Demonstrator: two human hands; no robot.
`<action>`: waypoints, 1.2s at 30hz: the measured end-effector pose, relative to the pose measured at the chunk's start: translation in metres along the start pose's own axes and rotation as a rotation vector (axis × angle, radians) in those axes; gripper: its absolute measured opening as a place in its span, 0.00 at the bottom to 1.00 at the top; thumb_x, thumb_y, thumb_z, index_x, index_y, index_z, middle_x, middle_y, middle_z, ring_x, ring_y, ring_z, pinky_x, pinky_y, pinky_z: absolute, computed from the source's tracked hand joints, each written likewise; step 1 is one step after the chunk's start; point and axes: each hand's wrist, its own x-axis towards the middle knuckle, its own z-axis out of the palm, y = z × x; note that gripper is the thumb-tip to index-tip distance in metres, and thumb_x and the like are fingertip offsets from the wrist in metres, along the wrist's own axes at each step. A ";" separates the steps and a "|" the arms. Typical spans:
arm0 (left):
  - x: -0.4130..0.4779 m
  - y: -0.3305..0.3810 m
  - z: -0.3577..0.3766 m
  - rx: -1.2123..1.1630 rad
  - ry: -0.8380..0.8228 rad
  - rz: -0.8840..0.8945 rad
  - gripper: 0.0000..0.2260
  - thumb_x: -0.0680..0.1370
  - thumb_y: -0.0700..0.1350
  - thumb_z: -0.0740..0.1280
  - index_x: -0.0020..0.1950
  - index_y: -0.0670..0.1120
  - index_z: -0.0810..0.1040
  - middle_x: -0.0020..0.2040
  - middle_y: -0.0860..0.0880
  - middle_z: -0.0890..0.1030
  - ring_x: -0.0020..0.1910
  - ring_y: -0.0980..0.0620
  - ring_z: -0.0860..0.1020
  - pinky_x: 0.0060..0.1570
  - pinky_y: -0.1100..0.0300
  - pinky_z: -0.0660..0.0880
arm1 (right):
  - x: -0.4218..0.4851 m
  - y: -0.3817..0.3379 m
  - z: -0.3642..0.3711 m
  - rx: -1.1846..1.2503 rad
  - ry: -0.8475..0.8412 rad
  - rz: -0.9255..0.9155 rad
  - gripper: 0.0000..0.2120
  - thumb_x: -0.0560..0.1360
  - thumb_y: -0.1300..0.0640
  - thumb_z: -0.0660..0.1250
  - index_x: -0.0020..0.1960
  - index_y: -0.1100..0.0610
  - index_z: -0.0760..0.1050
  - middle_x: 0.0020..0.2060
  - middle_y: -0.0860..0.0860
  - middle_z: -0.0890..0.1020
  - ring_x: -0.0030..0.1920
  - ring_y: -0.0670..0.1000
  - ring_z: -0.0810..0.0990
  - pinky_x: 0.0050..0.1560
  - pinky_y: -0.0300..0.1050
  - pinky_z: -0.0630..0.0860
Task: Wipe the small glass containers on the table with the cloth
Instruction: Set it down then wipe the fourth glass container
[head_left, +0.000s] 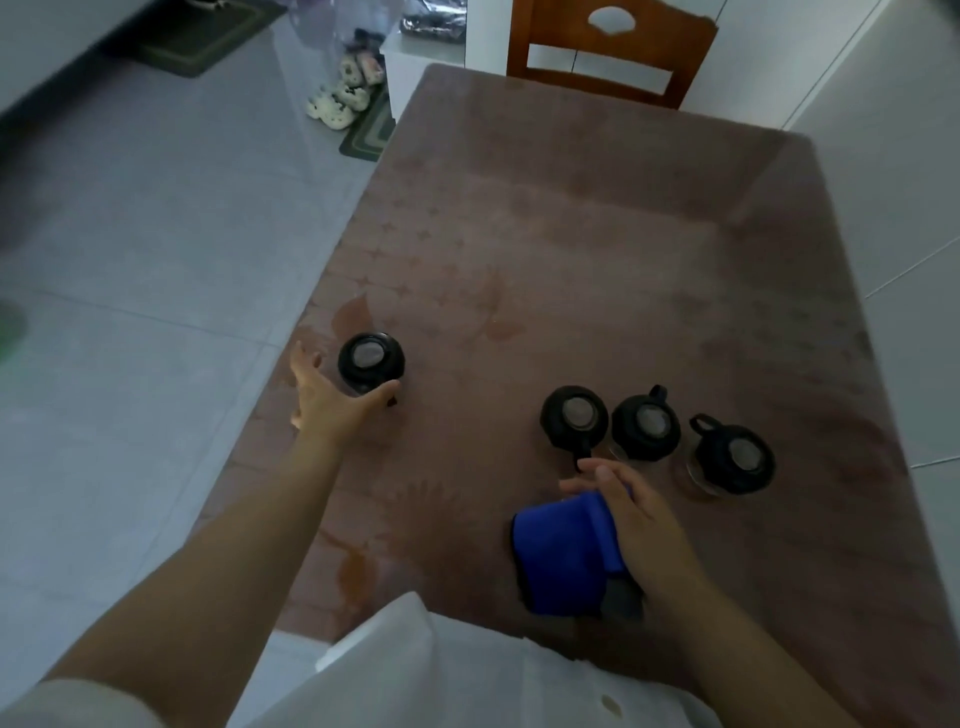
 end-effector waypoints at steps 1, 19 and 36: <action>0.002 0.000 0.001 -0.024 -0.037 0.008 0.57 0.62 0.52 0.80 0.77 0.47 0.43 0.76 0.45 0.61 0.74 0.43 0.61 0.70 0.33 0.55 | 0.000 -0.001 0.001 0.007 0.009 0.004 0.12 0.78 0.46 0.55 0.53 0.47 0.75 0.48 0.47 0.84 0.52 0.51 0.81 0.60 0.58 0.74; -0.019 -0.003 0.020 0.191 -0.244 0.239 0.57 0.65 0.48 0.79 0.77 0.50 0.38 0.76 0.46 0.61 0.74 0.41 0.61 0.70 0.45 0.50 | -0.002 -0.002 0.000 0.029 0.069 0.023 0.13 0.77 0.46 0.55 0.53 0.48 0.75 0.44 0.46 0.85 0.49 0.48 0.82 0.58 0.56 0.76; 0.018 0.019 0.020 0.335 -0.503 0.382 0.41 0.61 0.47 0.82 0.70 0.51 0.67 0.65 0.47 0.75 0.67 0.44 0.71 0.67 0.46 0.66 | -0.010 0.002 -0.007 0.052 0.101 0.011 0.13 0.78 0.48 0.55 0.53 0.51 0.75 0.45 0.47 0.85 0.47 0.48 0.83 0.55 0.54 0.78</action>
